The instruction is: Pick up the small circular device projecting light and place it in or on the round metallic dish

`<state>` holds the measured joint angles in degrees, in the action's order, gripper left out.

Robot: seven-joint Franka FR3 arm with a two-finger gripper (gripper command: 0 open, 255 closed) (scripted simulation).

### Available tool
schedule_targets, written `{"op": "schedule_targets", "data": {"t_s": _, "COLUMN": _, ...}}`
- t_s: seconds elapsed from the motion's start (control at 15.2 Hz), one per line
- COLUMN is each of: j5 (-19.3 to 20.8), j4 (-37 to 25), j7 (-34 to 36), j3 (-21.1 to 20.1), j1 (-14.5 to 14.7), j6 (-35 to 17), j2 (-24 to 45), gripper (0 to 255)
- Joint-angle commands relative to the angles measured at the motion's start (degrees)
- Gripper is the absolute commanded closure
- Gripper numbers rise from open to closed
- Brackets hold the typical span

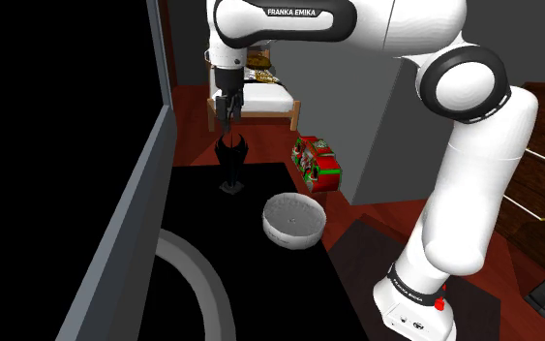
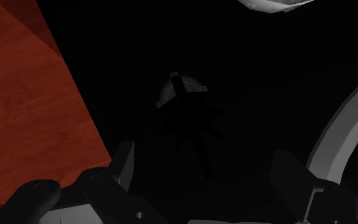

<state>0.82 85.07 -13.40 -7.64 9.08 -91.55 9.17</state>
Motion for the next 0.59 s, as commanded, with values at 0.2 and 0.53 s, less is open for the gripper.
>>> {"op": "schedule_targets", "data": {"t_s": 0.2, "j5": -0.06, "j4": 4.34, "j7": -0.14, "j3": -0.01, "j1": -0.03, "j6": -3.91, "j2": -0.41, "gripper": 0}}
{"op": "schedule_targets", "data": {"t_s": 0.53, "j5": -0.07, "j4": 4.87, "j7": -0.14, "j3": -0.01, "j1": -0.04, "j6": -4.38, "j2": -0.48, "gripper": 0}}
